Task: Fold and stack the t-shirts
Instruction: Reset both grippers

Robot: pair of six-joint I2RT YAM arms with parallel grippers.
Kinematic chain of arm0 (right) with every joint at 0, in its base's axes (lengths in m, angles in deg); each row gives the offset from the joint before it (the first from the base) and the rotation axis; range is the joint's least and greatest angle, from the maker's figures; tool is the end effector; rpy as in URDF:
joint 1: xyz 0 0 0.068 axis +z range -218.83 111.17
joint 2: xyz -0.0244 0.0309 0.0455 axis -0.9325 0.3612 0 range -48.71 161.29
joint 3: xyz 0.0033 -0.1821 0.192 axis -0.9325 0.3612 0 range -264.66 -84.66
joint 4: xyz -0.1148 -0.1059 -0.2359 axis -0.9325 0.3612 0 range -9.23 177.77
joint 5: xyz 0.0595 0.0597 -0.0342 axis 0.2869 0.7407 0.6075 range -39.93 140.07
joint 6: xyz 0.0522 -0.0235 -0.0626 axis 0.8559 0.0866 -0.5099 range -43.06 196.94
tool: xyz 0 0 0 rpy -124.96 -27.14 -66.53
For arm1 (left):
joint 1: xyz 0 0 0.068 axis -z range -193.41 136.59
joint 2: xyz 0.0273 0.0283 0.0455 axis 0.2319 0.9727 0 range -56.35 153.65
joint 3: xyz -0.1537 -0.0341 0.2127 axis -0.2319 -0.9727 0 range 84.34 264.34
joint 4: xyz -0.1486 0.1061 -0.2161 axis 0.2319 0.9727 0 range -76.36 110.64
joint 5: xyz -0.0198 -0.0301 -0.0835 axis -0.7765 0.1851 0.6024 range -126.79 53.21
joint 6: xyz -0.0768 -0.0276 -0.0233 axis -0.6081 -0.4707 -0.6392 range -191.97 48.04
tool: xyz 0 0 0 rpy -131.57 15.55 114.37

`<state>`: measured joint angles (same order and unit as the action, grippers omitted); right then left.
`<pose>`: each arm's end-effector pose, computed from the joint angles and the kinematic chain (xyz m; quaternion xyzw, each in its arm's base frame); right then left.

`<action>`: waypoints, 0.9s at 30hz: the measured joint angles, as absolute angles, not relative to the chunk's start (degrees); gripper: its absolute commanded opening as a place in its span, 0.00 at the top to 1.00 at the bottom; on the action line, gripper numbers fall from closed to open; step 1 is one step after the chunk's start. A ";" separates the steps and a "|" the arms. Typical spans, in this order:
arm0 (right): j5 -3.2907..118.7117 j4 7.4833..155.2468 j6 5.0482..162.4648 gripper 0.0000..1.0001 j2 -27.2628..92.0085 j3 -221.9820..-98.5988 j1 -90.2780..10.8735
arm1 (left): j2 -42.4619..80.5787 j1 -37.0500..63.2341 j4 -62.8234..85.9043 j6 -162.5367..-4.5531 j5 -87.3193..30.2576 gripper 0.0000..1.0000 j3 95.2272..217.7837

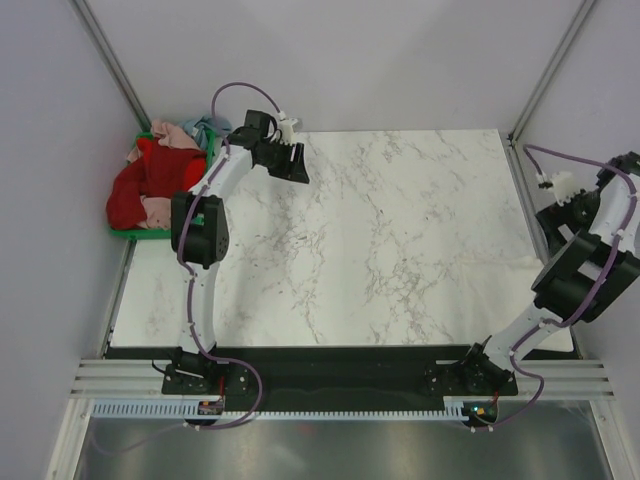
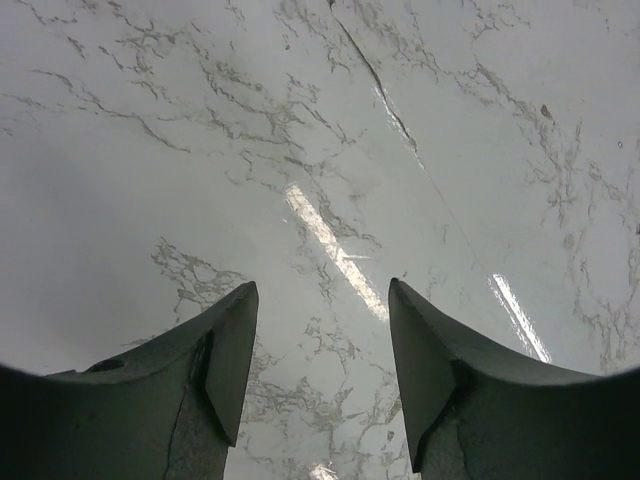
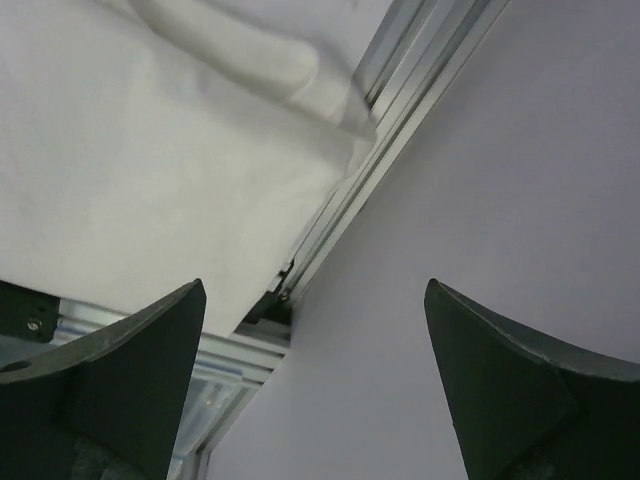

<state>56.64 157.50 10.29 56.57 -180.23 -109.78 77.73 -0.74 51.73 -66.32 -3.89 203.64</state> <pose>0.2855 -0.2366 0.2262 -0.2237 0.9725 0.0088 0.0646 0.5321 -0.1612 0.1779 0.2337 0.8832 -0.2866 0.2884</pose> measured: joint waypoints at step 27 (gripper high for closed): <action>74.10 115.34 55.07 0.02 65.05 -187.42 -58.09 | 63.79 2.45 50.77 -66.53 -14.31 0.08 201.06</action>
<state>74.10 115.34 55.07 65.05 -187.42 -58.09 63.79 2.45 50.77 -66.53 -14.31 201.06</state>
